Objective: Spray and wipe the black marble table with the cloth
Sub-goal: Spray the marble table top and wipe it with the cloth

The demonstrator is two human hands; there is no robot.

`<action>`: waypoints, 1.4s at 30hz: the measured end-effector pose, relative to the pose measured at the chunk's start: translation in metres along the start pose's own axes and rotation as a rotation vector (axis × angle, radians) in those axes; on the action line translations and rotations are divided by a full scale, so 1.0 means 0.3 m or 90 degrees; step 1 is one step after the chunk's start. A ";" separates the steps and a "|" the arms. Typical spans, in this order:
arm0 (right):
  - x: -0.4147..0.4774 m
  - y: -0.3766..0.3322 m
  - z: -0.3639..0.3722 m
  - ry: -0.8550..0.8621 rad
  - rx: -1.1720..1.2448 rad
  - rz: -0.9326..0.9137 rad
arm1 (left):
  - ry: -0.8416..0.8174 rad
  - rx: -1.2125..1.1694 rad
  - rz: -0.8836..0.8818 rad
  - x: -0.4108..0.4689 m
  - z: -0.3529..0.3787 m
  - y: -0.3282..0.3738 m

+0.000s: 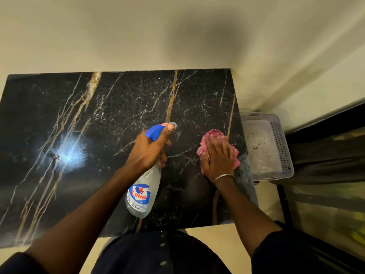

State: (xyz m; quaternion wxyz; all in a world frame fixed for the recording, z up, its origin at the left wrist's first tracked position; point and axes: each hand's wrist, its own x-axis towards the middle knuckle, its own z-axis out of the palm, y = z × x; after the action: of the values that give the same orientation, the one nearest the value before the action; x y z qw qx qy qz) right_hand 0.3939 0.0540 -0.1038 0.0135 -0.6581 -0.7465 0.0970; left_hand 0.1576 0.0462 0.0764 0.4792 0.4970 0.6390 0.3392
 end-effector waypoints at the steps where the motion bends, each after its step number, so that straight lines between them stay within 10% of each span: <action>1: 0.000 0.040 -0.004 0.008 0.003 0.037 | -0.002 0.000 0.005 -0.009 0.005 0.001; 11: -0.087 0.079 -0.012 0.059 0.045 0.254 | -0.003 0.001 0.024 -0.081 0.009 -0.025; 24: -0.357 -0.097 0.057 -0.066 0.001 -0.130 | -0.014 0.005 0.024 -0.124 0.066 -0.020; 36: -0.371 0.144 0.011 0.025 0.003 0.202 | -0.070 0.027 0.041 -0.118 0.129 -0.023; 42: -0.446 -0.002 0.046 0.020 0.010 0.168 | -0.090 0.034 0.034 -0.119 0.145 -0.049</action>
State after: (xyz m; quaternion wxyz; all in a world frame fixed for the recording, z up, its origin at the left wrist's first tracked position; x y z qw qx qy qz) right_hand 0.4091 -0.0797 -0.1027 0.0175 -0.7519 -0.6524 0.0937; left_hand 0.1959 0.0058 0.0593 0.5007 0.5492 0.5988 0.2986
